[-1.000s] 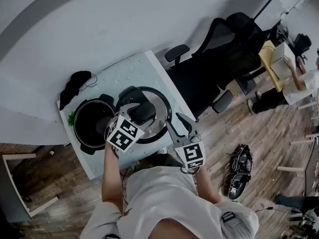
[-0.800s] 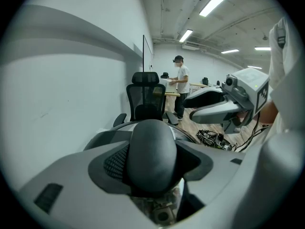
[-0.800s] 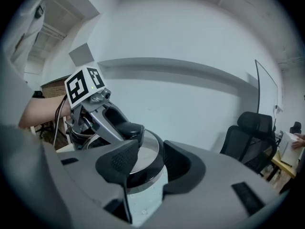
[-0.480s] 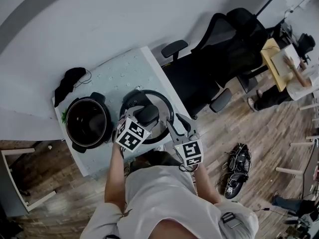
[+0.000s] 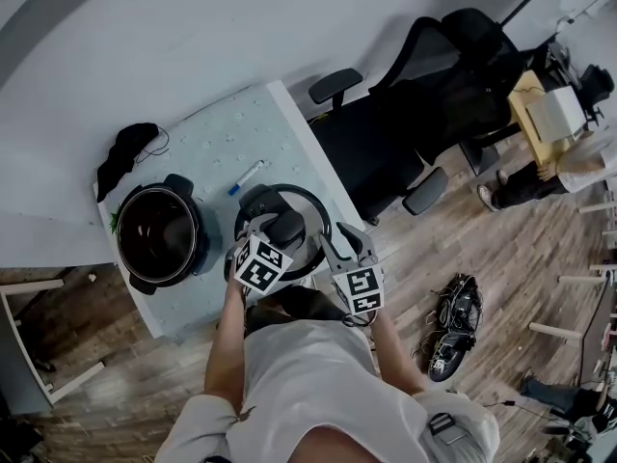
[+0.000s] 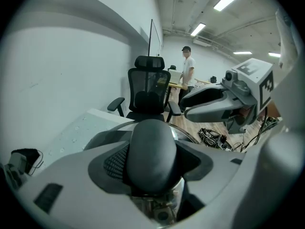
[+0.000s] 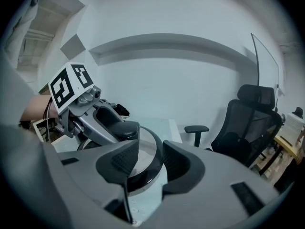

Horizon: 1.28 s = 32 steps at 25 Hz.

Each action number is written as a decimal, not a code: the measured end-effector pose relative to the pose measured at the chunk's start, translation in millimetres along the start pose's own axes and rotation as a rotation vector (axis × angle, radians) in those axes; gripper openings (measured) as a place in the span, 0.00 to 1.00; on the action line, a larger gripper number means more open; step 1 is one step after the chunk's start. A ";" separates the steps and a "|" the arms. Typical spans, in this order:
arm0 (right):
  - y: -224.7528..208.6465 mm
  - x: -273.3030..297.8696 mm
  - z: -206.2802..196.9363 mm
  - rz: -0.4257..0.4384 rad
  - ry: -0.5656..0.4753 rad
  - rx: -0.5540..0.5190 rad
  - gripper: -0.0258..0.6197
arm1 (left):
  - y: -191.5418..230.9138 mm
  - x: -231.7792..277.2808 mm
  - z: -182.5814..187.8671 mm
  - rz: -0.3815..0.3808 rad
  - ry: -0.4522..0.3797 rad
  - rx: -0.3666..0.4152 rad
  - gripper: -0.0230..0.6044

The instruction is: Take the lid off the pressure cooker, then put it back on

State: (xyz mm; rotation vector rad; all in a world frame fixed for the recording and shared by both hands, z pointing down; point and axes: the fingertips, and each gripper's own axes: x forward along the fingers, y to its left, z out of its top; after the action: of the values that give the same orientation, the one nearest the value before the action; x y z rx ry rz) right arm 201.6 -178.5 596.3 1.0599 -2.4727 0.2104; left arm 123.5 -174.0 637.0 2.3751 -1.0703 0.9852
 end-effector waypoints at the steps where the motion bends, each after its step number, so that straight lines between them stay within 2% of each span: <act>1: -0.7 1.8 -5.9 0.001 0.008 0.002 0.29 | -0.4 4.8 -3.4 0.005 0.000 -0.006 0.47; 10: -1.4 23.9 -47.8 0.011 0.069 0.009 0.28 | 5.7 43.3 -34.7 0.060 -0.011 -0.036 0.47; 18: 4.2 40.7 -73.3 0.023 0.115 0.008 0.27 | 6.9 68.7 -62.2 0.066 -0.002 -0.050 0.47; 25: 8.8 44.0 -86.8 0.022 0.144 0.014 0.27 | 6.9 77.7 -77.6 0.079 -0.021 -0.061 0.47; 32: 14.3 41.3 -90.2 0.011 0.153 0.021 0.27 | 5.8 79.2 -80.8 0.083 -0.042 -0.040 0.47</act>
State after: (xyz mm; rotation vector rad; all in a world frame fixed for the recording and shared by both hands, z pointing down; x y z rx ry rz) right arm 196.2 -168.0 695.8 1.0005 -2.3447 0.3102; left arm 120.1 -172.9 750.3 2.3462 -1.2012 0.9357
